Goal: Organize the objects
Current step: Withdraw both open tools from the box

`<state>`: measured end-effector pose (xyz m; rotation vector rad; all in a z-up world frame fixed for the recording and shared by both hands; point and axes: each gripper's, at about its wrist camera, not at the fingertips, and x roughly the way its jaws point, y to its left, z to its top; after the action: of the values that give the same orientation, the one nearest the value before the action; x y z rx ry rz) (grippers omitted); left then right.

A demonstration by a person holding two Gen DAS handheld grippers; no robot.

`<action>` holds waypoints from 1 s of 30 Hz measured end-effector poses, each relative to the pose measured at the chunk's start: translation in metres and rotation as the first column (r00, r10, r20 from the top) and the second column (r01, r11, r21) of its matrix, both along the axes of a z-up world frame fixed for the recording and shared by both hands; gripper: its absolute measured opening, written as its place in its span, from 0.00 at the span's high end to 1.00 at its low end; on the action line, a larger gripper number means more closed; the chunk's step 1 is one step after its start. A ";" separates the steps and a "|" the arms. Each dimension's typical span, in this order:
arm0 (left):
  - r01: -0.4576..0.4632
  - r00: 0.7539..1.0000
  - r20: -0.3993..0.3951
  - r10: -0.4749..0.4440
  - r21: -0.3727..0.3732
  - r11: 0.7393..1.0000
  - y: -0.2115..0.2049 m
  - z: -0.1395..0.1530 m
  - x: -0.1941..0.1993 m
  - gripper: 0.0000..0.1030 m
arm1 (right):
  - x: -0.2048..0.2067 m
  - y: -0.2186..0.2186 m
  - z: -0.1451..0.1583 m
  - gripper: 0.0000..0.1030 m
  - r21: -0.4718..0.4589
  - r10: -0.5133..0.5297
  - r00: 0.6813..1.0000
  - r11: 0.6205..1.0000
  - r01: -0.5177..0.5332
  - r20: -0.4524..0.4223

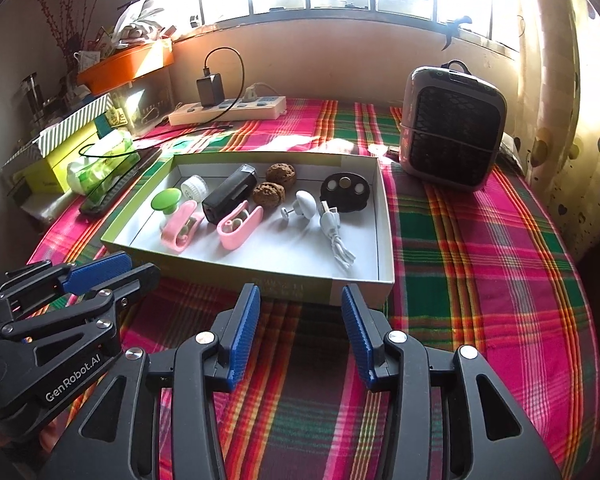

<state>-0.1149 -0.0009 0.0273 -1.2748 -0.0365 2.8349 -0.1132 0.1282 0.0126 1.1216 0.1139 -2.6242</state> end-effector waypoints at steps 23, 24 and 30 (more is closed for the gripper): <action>-0.036 0.999 0.039 0.037 -0.030 0.999 0.003 -0.029 0.024 0.66 | 0.015 0.005 -0.031 0.39 0.075 -0.067 0.994 0.995 0.061 0.082; -0.035 0.999 0.039 0.036 -0.030 0.999 0.003 -0.029 0.024 0.66 | 0.015 0.005 -0.032 0.38 0.074 -0.069 0.994 0.995 0.063 0.082; -0.031 0.999 0.040 0.033 -0.031 0.999 0.003 -0.029 0.023 0.65 | 0.014 0.005 -0.032 0.36 0.079 -0.074 0.994 0.995 0.067 0.084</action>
<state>-0.0921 0.0026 -0.0018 -1.3498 -0.0156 2.8468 -0.0989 0.1332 -0.0191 1.2857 0.1600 -2.6479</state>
